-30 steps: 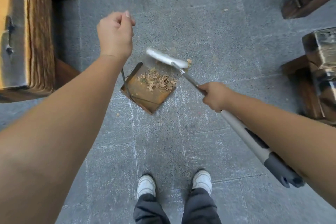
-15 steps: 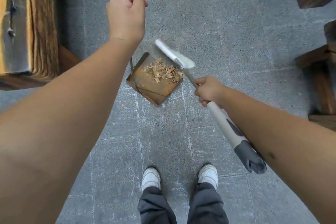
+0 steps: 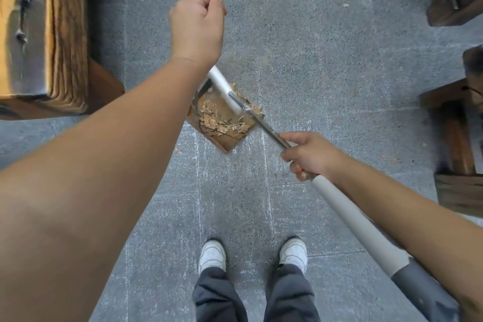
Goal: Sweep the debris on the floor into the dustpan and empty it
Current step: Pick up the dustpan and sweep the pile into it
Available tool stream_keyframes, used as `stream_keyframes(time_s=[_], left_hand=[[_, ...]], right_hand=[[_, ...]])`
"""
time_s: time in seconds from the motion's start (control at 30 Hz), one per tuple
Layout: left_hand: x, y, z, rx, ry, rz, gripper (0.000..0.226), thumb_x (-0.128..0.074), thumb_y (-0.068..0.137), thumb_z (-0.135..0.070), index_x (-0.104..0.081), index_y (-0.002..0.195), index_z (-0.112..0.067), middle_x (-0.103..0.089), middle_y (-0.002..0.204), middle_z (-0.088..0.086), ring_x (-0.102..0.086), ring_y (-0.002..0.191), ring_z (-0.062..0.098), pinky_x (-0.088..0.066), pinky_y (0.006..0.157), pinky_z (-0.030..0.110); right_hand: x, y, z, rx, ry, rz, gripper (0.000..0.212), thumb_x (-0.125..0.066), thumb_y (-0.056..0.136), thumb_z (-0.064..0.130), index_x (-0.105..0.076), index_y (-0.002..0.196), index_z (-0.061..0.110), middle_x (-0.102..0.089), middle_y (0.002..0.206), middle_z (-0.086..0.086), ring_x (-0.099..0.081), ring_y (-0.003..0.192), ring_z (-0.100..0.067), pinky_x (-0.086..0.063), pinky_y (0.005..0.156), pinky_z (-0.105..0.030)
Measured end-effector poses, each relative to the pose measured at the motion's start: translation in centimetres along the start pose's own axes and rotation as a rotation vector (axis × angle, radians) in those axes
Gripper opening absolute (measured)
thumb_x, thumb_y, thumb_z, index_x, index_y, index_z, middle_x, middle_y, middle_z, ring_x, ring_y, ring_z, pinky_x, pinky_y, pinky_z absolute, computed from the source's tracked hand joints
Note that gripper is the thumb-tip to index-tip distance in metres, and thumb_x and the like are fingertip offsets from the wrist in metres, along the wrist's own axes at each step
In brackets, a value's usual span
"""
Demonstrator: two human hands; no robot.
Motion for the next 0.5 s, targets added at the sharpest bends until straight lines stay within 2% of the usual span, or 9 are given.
stream_keyframes(time_s=[0.1,0.3,0.5], left_hand=[[-0.1,0.0,-0.2,-0.017,0.02,0.012,0.035,-0.043,0.095,-0.028,-0.056,0.065,-0.018,-0.046,0.053,-0.009,-0.044,0.058,0.011,-0.037,0.058,0.024],[0.6,0.5,0.3,-0.036,0.01,-0.031,0.038,-0.043,0.093,-0.031,-0.05,0.056,-0.03,-0.044,0.049,-0.013,-0.042,0.052,0.008,-0.035,0.056,0.025],[0.1,0.6,-0.1,-0.049,0.026,-0.016,0.038,-0.043,0.092,-0.033,-0.049,0.055,-0.029,-0.045,0.051,-0.012,-0.044,0.055,0.011,-0.035,0.057,0.027]], right_hand=[[1.8,0.9,3.1,0.073,-0.132,-0.091,0.051,-0.058,0.088,-0.001,-0.053,0.135,0.018,-0.06,0.077,-0.01,-0.047,0.04,-0.012,-0.042,0.034,-0.021],[1.8,7.0,6.5,0.118,-0.429,-0.237,0.043,-0.053,0.087,-0.003,-0.057,0.13,0.006,-0.059,0.078,-0.016,-0.054,0.046,-0.022,-0.043,0.036,-0.023],[-4.6,6.0,2.4,0.077,-0.282,-0.062,0.052,-0.053,0.092,-0.001,-0.048,0.141,0.015,-0.055,0.091,-0.011,-0.049,0.044,-0.014,-0.042,0.033,-0.021]])
Point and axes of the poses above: each hand's wrist, its own y-axis towards the middle knuckle, its own x-axis out of the back of the hand, z = x × y, the point moved 9 cm from there along y, towards the middle knuckle
